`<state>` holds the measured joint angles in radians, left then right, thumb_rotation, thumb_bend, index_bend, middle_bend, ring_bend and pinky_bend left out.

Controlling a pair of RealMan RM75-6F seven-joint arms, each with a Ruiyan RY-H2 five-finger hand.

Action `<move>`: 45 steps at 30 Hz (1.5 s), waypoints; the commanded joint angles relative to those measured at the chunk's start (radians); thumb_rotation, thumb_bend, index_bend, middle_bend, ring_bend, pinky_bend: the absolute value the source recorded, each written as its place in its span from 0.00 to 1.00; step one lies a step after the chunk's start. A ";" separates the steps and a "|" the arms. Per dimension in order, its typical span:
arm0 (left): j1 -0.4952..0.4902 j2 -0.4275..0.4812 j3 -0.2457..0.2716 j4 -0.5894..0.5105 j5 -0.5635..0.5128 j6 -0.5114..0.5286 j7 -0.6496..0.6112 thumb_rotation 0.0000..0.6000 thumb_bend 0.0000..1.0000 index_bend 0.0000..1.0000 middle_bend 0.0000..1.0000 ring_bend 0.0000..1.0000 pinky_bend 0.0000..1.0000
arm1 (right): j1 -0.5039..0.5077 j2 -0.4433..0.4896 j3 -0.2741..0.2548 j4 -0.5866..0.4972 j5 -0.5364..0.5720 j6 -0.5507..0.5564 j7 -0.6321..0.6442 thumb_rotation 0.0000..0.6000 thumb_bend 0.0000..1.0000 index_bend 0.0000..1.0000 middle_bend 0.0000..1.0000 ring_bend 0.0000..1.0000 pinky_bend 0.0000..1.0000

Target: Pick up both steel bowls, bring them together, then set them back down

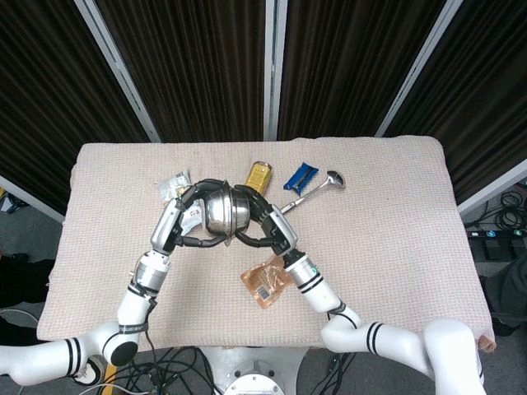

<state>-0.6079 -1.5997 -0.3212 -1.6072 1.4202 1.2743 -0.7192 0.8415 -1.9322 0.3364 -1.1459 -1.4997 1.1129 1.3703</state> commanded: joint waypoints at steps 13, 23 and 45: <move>-0.019 -0.020 -0.011 0.007 -0.023 -0.023 -0.036 1.00 0.00 0.54 0.55 0.53 0.71 | 0.029 0.010 -0.005 -0.006 -0.016 0.017 0.110 1.00 0.21 0.44 0.33 0.25 0.39; 0.048 0.035 0.012 0.028 -0.028 0.039 -0.006 1.00 0.00 0.54 0.55 0.53 0.71 | -0.069 0.081 -0.072 0.020 -0.003 0.088 0.061 1.00 0.21 0.44 0.33 0.25 0.39; 0.108 0.247 0.293 0.399 0.072 -0.194 0.402 1.00 0.00 0.56 0.57 0.56 0.73 | -0.440 0.553 -0.335 -0.423 0.392 0.044 -1.313 1.00 0.22 0.42 0.29 0.24 0.38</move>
<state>-0.4825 -1.3525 -0.0447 -1.2418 1.4988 1.1328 -0.3927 0.4540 -1.4339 0.0335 -1.5052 -1.1823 1.1635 0.1482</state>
